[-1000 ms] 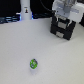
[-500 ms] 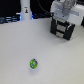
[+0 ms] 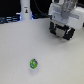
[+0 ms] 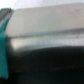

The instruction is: Open the kcup holder, insert the kcup into the holder, and close the kcup holder

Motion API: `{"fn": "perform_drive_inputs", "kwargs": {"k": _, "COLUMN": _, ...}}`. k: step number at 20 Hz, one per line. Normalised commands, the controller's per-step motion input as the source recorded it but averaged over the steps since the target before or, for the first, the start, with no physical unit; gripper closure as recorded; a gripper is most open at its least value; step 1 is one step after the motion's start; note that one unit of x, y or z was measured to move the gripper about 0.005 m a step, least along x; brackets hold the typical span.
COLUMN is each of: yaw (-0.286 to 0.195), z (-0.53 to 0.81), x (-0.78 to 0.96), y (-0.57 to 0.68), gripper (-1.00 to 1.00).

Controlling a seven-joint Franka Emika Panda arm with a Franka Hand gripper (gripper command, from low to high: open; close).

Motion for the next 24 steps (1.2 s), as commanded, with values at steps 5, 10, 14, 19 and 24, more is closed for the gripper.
{"fn": "perform_drive_inputs", "kwargs": {"k": 5, "yaw": -0.085, "z": 0.20, "x": 0.94, "y": -0.27, "gripper": 1.00}}
{"fn": "perform_drive_inputs", "kwargs": {"k": 10, "yaw": -0.091, "z": 0.20, "x": 0.93, "y": -0.30, "gripper": 1.00}}
{"fn": "perform_drive_inputs", "kwargs": {"k": 14, "yaw": -0.093, "z": 0.19, "x": 0.92, "y": -0.32, "gripper": 1.00}}
{"fn": "perform_drive_inputs", "kwargs": {"k": 19, "yaw": -0.091, "z": 0.17, "x": 0.91, "y": -0.35, "gripper": 1.00}}
{"fn": "perform_drive_inputs", "kwargs": {"k": 24, "yaw": -0.088, "z": 0.16, "x": 0.88, "y": -0.38, "gripper": 1.00}}
